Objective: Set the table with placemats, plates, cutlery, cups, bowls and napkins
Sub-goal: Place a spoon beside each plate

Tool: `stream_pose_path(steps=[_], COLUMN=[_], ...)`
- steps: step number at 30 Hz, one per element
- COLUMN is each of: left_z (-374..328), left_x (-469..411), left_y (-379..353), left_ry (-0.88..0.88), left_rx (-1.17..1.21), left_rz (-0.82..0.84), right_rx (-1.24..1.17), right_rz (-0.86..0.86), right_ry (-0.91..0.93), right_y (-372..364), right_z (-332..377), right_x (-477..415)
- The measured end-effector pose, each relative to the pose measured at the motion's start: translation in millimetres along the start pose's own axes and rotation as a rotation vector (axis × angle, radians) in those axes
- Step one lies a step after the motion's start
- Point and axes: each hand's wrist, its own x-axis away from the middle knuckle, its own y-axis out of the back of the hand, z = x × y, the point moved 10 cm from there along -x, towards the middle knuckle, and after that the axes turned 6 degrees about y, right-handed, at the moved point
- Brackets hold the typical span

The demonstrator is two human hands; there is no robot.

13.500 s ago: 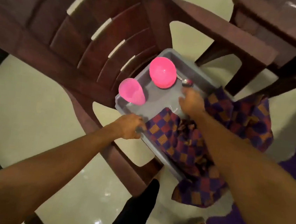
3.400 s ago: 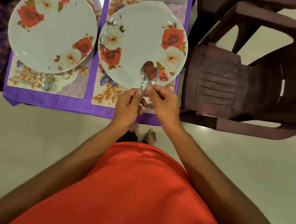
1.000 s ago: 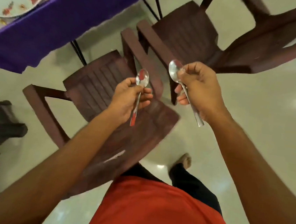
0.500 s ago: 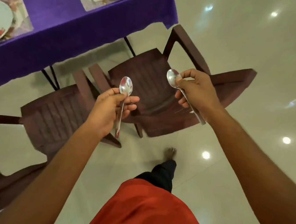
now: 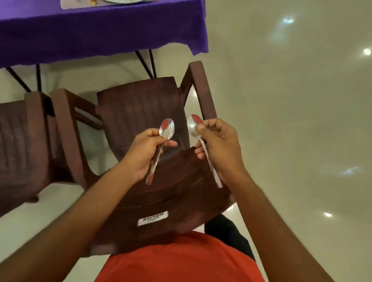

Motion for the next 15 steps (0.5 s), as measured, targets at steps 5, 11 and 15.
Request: stream_pose_path(steps=[5,11,15], left_z=[-36,-65,-85], left_x=[-51,-93,-110], left_y=[-64,-123,-155], left_ry=[-0.040,-0.083,-0.046], left_rx=[0.082,0.226,0.303], left_rz=[-0.116,-0.336,-0.419], right_rx=[-0.098,-0.053,0.134], right_rz=[0.068,0.178,0.230], right_ry=[-0.084,-0.188,-0.077], right_y=[45,98,122], right_z=[-8,-13,10], right_x=[-84,-170,-234])
